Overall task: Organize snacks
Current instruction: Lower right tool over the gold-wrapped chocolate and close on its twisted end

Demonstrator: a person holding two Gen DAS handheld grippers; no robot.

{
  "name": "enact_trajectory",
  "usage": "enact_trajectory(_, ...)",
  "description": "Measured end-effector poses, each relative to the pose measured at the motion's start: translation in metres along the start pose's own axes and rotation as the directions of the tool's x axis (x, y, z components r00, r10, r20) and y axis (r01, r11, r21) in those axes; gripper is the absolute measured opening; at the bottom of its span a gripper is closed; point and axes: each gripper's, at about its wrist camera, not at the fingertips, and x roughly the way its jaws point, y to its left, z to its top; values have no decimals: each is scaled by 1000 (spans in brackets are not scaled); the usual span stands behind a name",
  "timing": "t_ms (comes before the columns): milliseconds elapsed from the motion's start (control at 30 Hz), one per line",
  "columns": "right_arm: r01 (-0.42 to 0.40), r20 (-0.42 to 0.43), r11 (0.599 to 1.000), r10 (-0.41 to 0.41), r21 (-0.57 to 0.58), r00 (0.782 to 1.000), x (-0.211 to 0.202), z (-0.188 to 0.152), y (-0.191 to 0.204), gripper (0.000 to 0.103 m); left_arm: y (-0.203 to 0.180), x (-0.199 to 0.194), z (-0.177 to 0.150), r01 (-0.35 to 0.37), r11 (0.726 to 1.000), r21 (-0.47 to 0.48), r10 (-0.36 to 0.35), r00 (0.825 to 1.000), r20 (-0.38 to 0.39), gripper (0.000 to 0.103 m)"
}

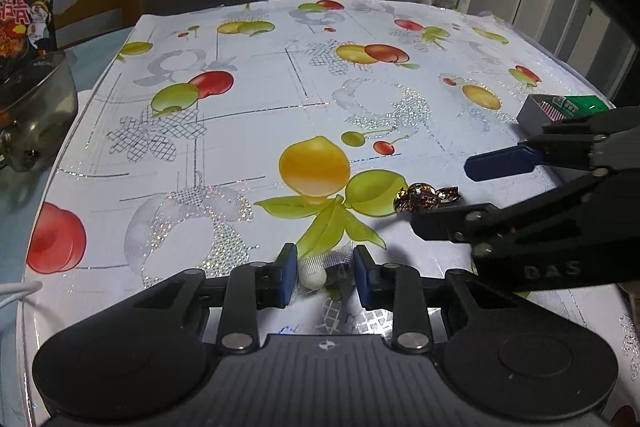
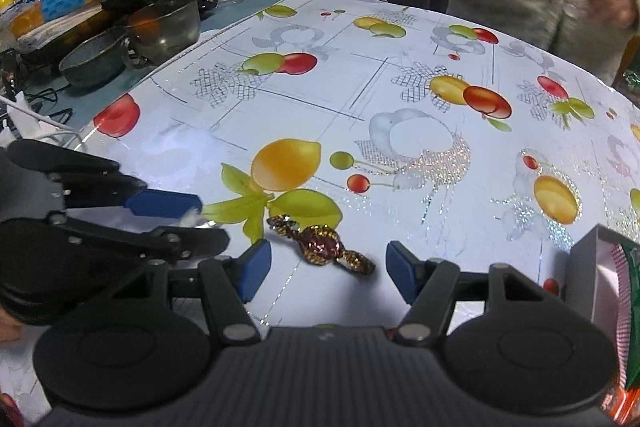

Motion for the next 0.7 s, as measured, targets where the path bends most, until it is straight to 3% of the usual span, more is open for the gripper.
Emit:
enact_trajectory(367,9,7,999,-9,-34,1000,18,-4,8,64,0,-6,-5,1,1000,-20,-1,1000,-7,31)
enact_trajectory(533,12,14,998,-12,-55,1000,18,-6,10,53,-2,-7,-6,3,1000,-25,-3,1000,-11,30)
enact_trajectory(700,8,18,999,-7,-44,1000,19,-5,10,53,-5,-12,-10,-1,1000,-28,0,1000,-22,30)
